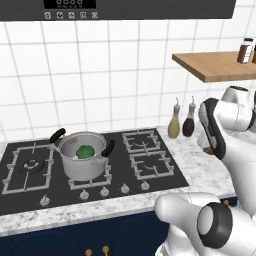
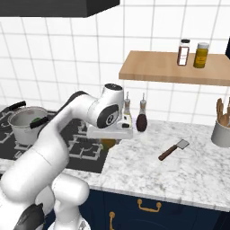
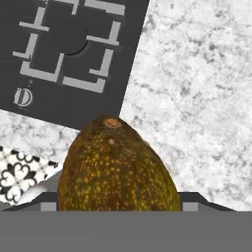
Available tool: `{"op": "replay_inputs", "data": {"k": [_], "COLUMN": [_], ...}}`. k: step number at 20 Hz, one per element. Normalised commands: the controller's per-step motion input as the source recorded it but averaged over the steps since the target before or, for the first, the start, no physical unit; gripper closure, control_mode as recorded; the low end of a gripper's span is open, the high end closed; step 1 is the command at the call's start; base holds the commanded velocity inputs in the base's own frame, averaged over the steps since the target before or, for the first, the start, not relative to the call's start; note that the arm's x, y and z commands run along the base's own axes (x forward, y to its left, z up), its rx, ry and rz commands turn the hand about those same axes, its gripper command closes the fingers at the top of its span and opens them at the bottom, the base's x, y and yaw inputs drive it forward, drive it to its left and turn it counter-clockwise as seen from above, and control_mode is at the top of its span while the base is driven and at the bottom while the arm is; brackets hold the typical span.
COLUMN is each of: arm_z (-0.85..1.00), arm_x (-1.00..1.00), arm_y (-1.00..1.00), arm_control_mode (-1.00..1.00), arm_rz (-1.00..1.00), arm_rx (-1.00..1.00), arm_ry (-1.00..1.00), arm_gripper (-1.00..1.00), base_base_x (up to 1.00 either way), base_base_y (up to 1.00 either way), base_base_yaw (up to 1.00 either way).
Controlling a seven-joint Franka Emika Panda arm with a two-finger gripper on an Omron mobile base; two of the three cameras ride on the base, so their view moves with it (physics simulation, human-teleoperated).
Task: Put the avocado and broccoli in the pot. Retrieve the spatula and lightly stir the vegetables in the pot.
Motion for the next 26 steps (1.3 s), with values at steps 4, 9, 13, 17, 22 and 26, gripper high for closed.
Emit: {"op": "replay_inputs", "data": {"k": [4, 9, 13, 17, 22, 26], "arm_z": [0.41, 0.53, 0.6, 0.46, 0.35, 0.04], "arm_x": [0.0, 0.0, 0.0, 0.01, 0.08, 0.38], "arm_y": [1.0, 1.0, 1.0, 1.0, 1.0, 1.0], "arm_control_mode": [-1.0, -1.0, -1.0, -1.0, -1.0, -1.0], "arm_rz": [0.07, 0.07, 0.06, 0.05, 0.05, 0.04], "arm_rx": [0.0, 0.0, 0.0, 0.0, 0.0, -0.03], "arm_ry": [0.04, 0.01, 0.0, 0.0, 0.0, 0.0], "arm_gripper": [1.0, 1.0, 1.0, 1.0, 1.0, 1.0], "base_base_x": [0.0, 0.0, 0.0, 0.0, 0.0, 0.0], "base_base_y": [0.0, 0.0, 0.0, 0.0, 0.0, 0.0], "base_base_yaw": [0.0, 0.0, 0.0, 0.0, 0.0, 0.0]}}
